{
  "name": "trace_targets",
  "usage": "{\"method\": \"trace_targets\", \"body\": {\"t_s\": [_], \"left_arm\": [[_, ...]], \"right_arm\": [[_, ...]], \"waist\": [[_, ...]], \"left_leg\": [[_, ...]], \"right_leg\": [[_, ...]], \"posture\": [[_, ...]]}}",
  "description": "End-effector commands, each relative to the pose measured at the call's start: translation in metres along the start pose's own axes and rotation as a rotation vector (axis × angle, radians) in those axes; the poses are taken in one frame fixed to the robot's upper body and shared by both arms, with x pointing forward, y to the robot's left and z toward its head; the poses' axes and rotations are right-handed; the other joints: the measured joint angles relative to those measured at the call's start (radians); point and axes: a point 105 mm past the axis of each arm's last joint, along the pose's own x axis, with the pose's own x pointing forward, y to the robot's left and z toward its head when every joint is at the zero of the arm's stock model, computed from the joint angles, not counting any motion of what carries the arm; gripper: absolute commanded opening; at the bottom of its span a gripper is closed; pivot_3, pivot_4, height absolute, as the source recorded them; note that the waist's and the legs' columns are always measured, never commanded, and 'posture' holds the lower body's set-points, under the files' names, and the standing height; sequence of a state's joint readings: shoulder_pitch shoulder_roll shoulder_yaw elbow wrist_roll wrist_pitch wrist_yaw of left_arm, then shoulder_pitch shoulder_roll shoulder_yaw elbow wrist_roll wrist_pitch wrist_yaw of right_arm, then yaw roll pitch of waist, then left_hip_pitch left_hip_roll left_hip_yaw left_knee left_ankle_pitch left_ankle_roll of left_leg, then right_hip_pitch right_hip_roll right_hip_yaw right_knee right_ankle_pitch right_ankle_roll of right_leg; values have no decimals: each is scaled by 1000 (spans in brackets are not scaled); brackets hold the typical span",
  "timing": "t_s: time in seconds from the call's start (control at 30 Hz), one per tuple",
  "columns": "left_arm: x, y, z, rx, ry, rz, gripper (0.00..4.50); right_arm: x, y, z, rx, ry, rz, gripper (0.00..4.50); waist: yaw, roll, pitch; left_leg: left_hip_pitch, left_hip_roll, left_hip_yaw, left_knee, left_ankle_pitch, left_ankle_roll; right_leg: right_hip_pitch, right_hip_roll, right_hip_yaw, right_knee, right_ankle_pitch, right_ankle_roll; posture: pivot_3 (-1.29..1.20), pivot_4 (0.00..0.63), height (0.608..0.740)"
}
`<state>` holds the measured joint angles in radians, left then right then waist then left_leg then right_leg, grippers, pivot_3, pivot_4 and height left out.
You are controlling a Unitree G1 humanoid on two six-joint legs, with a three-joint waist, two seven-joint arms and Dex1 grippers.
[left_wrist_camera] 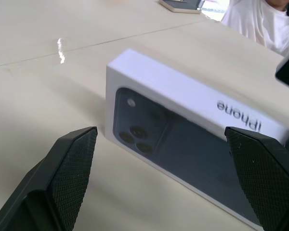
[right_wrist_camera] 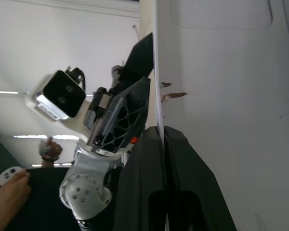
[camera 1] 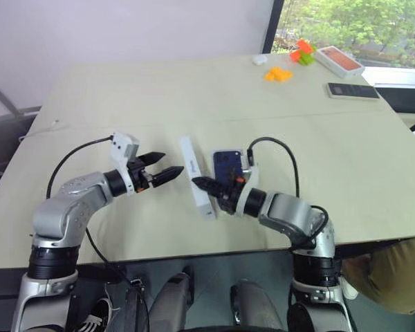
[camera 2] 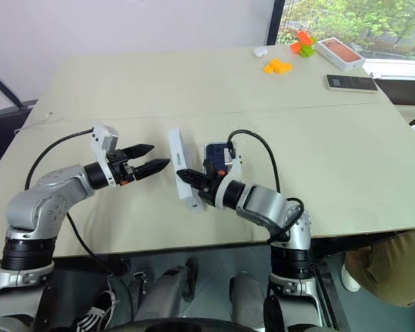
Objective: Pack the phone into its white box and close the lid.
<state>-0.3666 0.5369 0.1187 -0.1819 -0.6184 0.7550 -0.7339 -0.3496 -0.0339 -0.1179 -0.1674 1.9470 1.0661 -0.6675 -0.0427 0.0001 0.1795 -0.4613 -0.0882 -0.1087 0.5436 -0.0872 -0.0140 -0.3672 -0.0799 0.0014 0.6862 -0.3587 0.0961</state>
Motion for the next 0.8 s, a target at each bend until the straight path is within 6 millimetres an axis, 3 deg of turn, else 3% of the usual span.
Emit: {"method": "trace_targets", "body": {"t_s": [0.03, 0.07, 0.2, 0.27, 0.57, 0.6, 0.7, 0.8], "left_arm": [[4, -10, 4, 39, -15, -28, 4500], [5, -11, 3, 40, -12, -29, 4500], [6, -14, -1, 19, -1, -39, 3259], [7, -12, -2, 26, 0, -33, 3259], [11, -19, -17, -2, 40, -56, 3220], [12, -20, -18, -13, 38, -64, 3220], [19, -26, -20, -53, 30, -89, 2368], [28, -28, -17, -61, 16, -91, 896]], "right_arm": [[-5, 17, 7, -34, -27, 78, 46], [-6, 17, 8, -35, -31, 77, 46], [-7, 12, 9, -16, -40, 76, 0], [-8, 12, 12, -24, -41, 72, 0], [-9, 11, 12, -24, -41, 87, 4381], [-9, 11, 13, -19, -46, 86, 4451], [-10, 9, 16, -16, -51, 84, 4500], [-16, 7, 22, -100, -41, 29, 4500]], "waist": [[0, 0, 0], [0, 0, 0], [0, 0, 0], [1, 0, 0], [1, 0, 0], [1, 0, 0], [3, 0, 0], [7, 0, 0]], "left_leg": [[0, 0, 0, 0, 0, 0], [0, 0, 0, 0, 0, 0], [-1, 0, 0, -1, 0, 0], [-2, 0, 0, -1, 0, 0], [-2, 0, 0, -1, 0, 0], [-2, 0, 0, -1, 0, 0], [-2, 0, 0, -1, 0, 0], [-3, -1, 0, -1, 0, 0]], "right_leg": [[0, 0, 0, 0, 0, 0], [0, 0, 0, -1, 0, -1], [-1, 0, 0, -2, 0, -1], [-1, 0, 0, -3, 0, -1], [-2, 0, 0, -3, 0, -1], [-2, 0, 0, -3, 0, -1], [-2, -1, 0, -3, 0, -1], [-1, -2, 0, -4, -1, -1]], "posture": [[0, 150, 740], [0, 150, 740], [0, 150, 740], [0, 150, 740], [0, 150, 740], [0, 150, 740], [0, 150, 740], [0, 150, 740]]}}
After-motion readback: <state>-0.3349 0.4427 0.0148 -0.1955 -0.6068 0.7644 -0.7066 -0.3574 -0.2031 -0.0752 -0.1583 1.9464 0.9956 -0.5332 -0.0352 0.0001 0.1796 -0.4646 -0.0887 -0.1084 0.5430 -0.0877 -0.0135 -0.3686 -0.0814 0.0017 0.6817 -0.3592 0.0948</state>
